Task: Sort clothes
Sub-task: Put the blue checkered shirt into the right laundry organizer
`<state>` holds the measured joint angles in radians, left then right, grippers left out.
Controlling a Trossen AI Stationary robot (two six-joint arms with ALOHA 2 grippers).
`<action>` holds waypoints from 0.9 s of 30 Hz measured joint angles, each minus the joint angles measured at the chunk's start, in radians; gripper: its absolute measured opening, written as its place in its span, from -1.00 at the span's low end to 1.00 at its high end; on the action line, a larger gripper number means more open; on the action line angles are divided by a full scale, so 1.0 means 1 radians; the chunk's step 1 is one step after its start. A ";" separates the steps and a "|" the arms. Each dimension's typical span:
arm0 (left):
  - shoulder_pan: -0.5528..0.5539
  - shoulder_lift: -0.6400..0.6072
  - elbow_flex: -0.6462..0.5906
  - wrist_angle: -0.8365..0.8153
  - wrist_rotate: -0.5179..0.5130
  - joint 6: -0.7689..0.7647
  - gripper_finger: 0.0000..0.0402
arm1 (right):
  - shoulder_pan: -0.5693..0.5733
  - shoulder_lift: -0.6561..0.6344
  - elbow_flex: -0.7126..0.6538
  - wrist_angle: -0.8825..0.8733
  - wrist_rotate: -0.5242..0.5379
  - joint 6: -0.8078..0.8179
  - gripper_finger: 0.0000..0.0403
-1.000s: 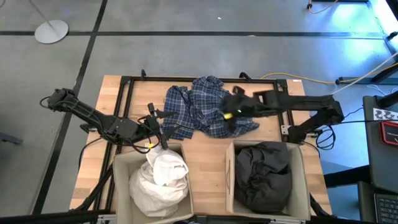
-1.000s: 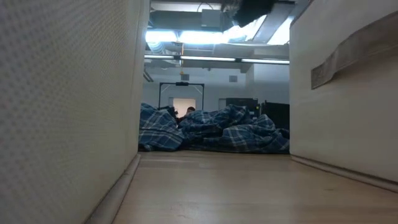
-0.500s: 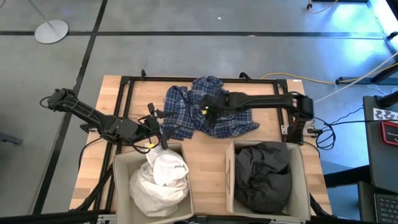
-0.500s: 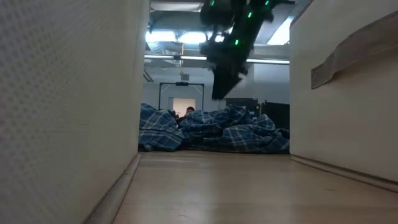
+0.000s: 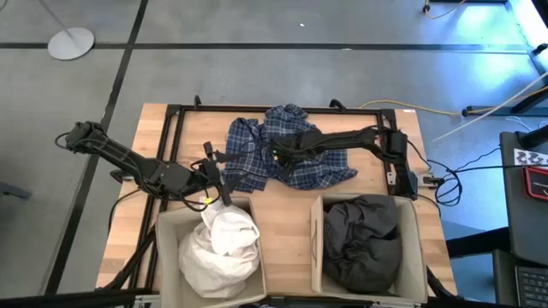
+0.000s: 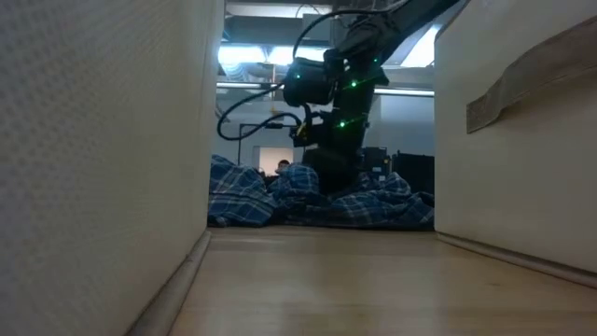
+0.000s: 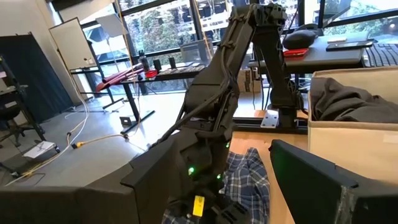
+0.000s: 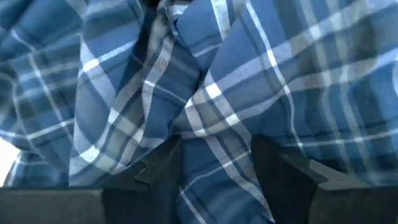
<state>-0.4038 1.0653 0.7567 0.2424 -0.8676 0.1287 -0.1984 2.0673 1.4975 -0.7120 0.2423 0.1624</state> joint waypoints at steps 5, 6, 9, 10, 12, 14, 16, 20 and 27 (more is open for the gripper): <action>0.000 0.000 0.000 -0.001 0.000 -0.001 0.25 | 0.002 0.007 0.001 0.016 0.007 -0.010 0.14; 0.000 0.000 0.000 -0.002 0.000 0.000 0.25 | 0.002 0.006 0.001 0.016 0.005 -0.008 0.20; 0.000 0.000 0.000 -0.002 0.000 -0.001 0.25 | 0.002 0.007 0.001 0.014 0.041 0.033 0.41; 0.000 0.000 0.000 -0.002 0.000 -0.001 0.25 | 0.002 0.007 0.001 0.014 0.050 0.036 0.48; 0.000 0.000 0.000 -0.002 0.000 -0.002 0.25 | 0.000 0.010 0.001 0.017 0.050 0.039 0.59; 0.000 0.000 0.000 -0.001 0.000 -0.006 0.25 | -0.006 0.020 0.001 0.031 0.016 0.040 0.67; 0.000 0.000 0.000 -0.002 0.000 -0.011 0.25 | -0.007 0.041 0.003 0.051 -0.024 0.040 0.71; 0.000 0.000 0.000 -0.006 0.000 -0.013 0.25 | -0.014 0.093 0.007 0.084 -0.044 0.037 0.71; 0.000 0.000 0.000 -0.015 0.001 -0.013 0.25 | -0.020 0.126 0.009 0.104 -0.050 0.039 0.51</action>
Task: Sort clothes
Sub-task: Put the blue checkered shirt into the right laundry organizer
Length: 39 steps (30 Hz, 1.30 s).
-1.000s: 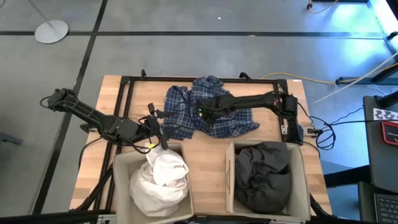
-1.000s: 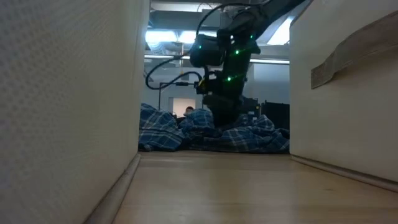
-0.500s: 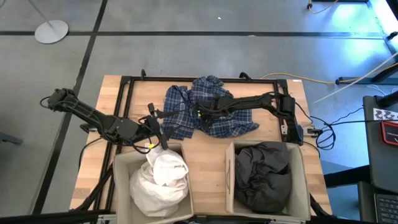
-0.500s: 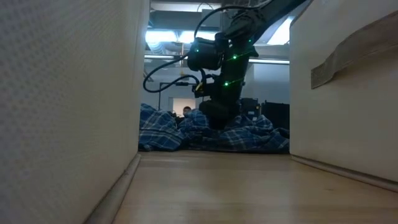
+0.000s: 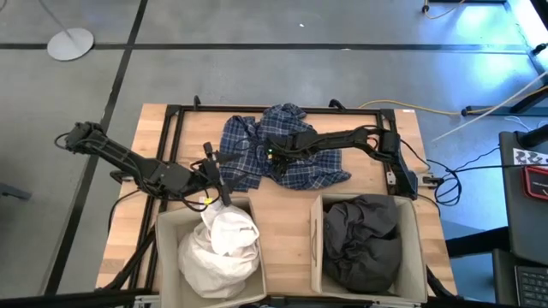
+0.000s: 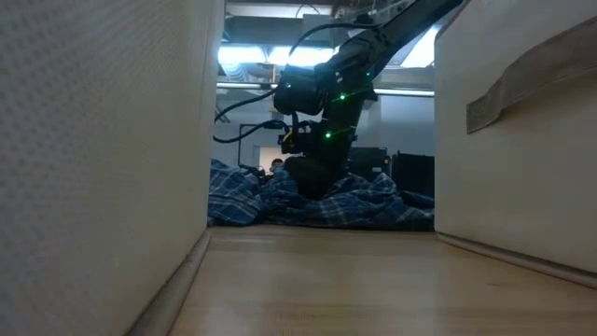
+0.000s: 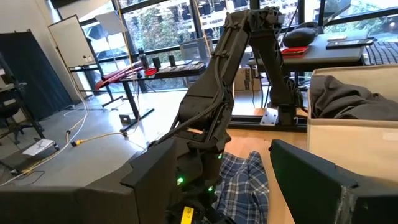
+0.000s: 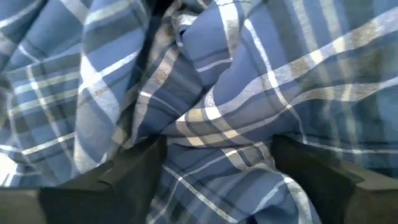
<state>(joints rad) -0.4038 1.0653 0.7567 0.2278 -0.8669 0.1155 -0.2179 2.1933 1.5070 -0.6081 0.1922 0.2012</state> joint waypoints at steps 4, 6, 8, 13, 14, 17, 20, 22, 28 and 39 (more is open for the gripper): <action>0.000 0.000 0.000 0.000 0.000 0.000 0.25 | 0.000 0.000 -0.002 0.013 -0.032 -0.003 0.17; 0.000 0.000 0.000 0.000 0.000 0.000 0.25 | 0.001 0.001 -0.003 0.018 -0.047 -0.008 -0.04; 0.000 0.000 0.000 0.000 0.000 0.000 0.25 | 0.003 0.002 -0.003 0.022 -0.053 -0.023 -0.28; 0.000 0.000 0.000 0.000 0.000 0.000 0.25 | 0.004 0.002 -0.003 0.018 -0.053 -0.055 -0.88; 0.000 0.000 0.000 0.000 0.000 0.000 0.25 | 0.004 0.002 -0.003 0.012 -0.052 -0.067 -0.93; 0.000 0.000 0.000 0.000 0.000 0.002 0.25 | 0.006 0.001 -0.003 0.009 -0.040 -0.079 -0.90; 0.000 0.000 0.000 0.000 0.000 0.005 0.25 | 0.019 -0.017 -0.007 -0.025 0.024 -0.086 -0.91; 0.000 0.000 0.000 -0.001 0.000 0.005 0.25 | 0.034 -0.046 -0.011 -0.051 0.081 -0.099 -0.96; 0.000 0.000 0.000 -0.001 0.000 0.007 0.25 | 0.082 -0.175 -0.016 -0.080 0.106 -0.105 -0.95; 0.000 0.000 0.000 0.000 0.000 0.010 0.25 | 0.108 -0.476 -0.013 -0.095 0.217 -0.105 -0.98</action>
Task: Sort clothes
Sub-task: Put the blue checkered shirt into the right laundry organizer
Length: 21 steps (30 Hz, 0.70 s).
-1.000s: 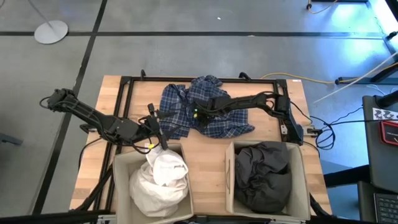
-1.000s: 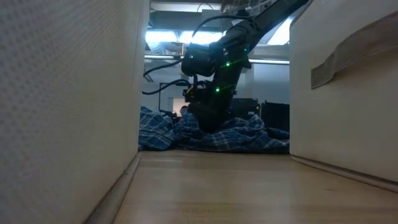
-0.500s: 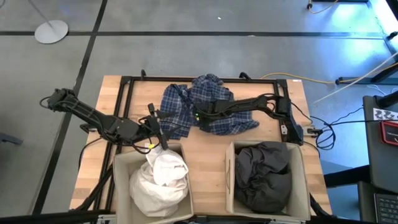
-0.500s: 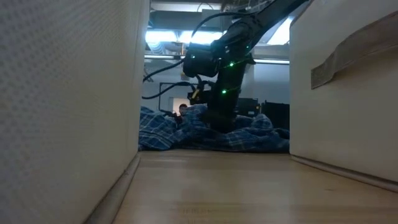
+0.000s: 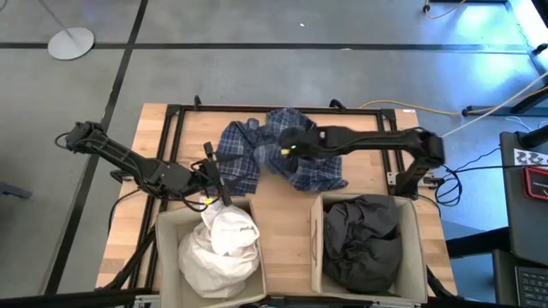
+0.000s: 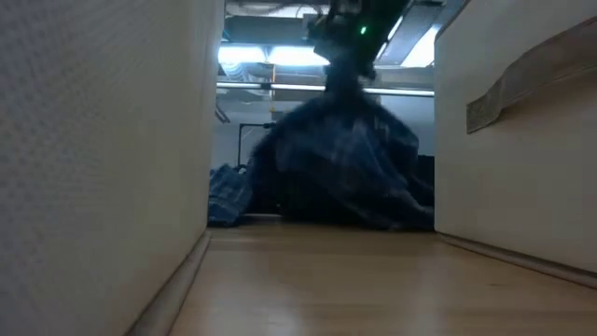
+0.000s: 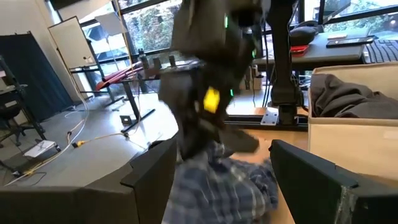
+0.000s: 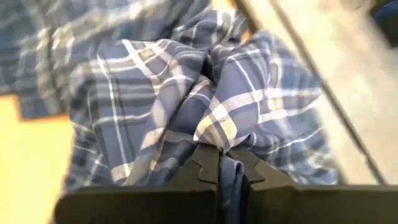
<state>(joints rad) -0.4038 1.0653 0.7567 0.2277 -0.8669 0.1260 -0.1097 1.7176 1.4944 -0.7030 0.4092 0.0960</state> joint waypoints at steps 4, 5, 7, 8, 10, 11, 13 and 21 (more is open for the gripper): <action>0.000 0.000 0.000 0.000 0.000 0.002 0.25 | -0.002 -0.110 0.000 0.001 0.043 -0.015 -0.98; 0.000 0.000 0.000 -0.001 0.000 0.003 0.25 | -0.002 -0.135 0.000 0.001 0.056 -0.017 -0.98; 0.000 0.000 0.000 -0.001 0.000 0.005 0.25 | -0.002 -0.186 0.002 0.002 0.080 -0.025 -0.98; 0.000 0.000 0.000 -0.001 0.000 0.005 0.25 | -0.002 -0.208 0.002 0.002 0.093 -0.028 -0.98; 0.000 0.000 0.000 -0.001 0.000 0.005 0.25 | -0.002 -0.256 0.002 0.001 0.116 -0.036 -0.98; 0.000 0.000 0.000 -0.001 0.000 0.005 0.25 | -0.002 -0.279 0.002 0.003 0.127 -0.045 -0.98; 0.000 0.000 0.000 0.000 0.000 0.005 0.25 | -0.002 -0.327 0.002 0.005 0.144 -0.053 -0.98; 0.000 0.000 0.000 0.000 0.000 0.005 0.25 | -0.002 -0.481 0.002 0.030 0.162 -0.096 -0.98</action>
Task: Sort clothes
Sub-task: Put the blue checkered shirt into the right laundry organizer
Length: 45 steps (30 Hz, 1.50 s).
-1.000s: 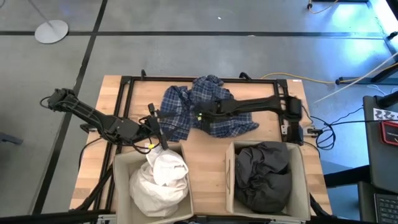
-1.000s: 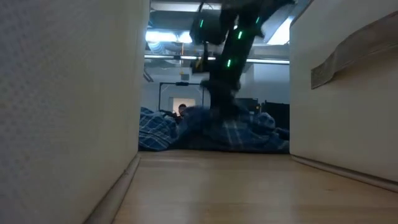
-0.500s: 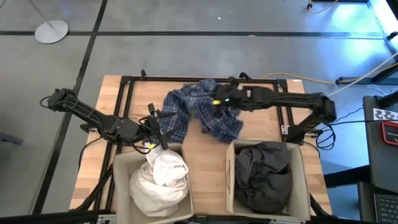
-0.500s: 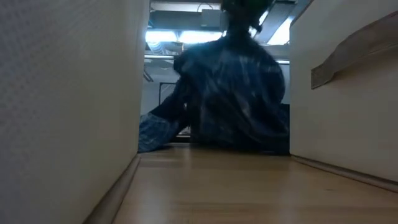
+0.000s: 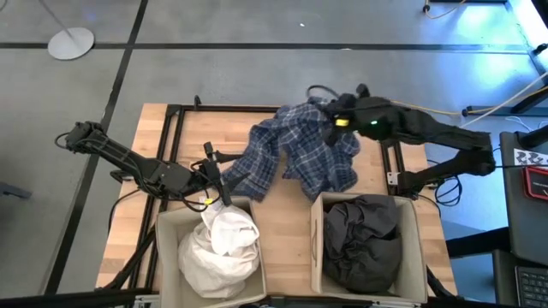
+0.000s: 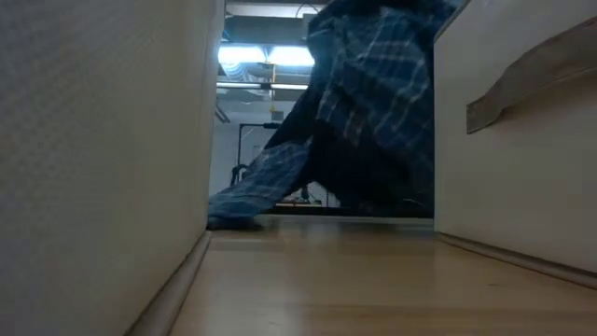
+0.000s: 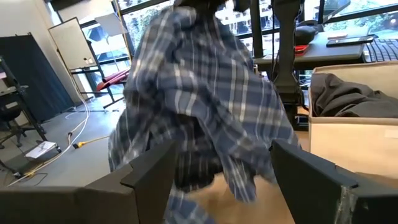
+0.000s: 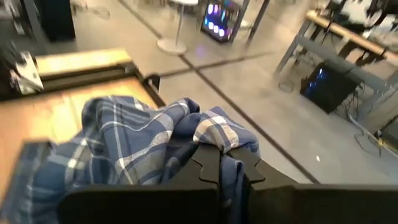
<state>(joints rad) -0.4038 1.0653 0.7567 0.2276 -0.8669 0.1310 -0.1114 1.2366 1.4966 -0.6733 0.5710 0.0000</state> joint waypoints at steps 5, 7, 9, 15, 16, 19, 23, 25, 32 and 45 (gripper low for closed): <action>0.000 0.000 0.000 0.000 0.000 0.000 0.25 | 0.000 -0.076 0.001 0.059 0.012 -0.081 -0.98; 0.000 0.000 0.000 0.000 0.000 0.000 0.25 | 0.000 -0.104 0.001 0.093 0.015 -0.115 -0.98; 0.000 0.000 0.000 0.000 0.000 0.000 0.25 | 0.000 -0.131 0.001 0.128 0.017 -0.158 -0.98; 0.000 0.000 0.000 0.000 0.000 0.000 0.25 | 0.000 -0.199 0.002 0.261 0.016 -0.224 -0.98; 0.000 0.000 0.000 0.000 0.000 0.000 0.25 | 0.001 -0.209 0.002 0.280 0.009 -0.235 -0.98; 0.000 0.000 0.000 0.000 0.000 0.000 0.25 | 0.001 -0.237 0.002 0.323 -0.050 -0.244 -0.97; 0.000 0.000 0.000 0.000 0.000 0.000 0.25 | 0.017 -0.258 0.028 0.332 -0.124 -0.243 -0.97; 0.000 0.000 0.000 0.000 0.000 0.003 0.25 | 0.055 -0.260 0.051 0.327 -0.129 -0.243 -0.97; 0.000 0.000 0.000 0.000 0.000 0.003 0.25 | 0.253 -0.246 0.145 0.324 -0.137 -0.266 -0.97; 0.000 0.000 0.000 0.000 0.000 -0.001 0.25 | 0.691 -0.110 0.392 0.128 0.049 -0.269 -0.97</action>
<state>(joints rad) -0.4038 1.0653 0.7567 0.2279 -0.8670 0.1300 0.5799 1.1267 1.8884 -0.5457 0.6197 -0.2687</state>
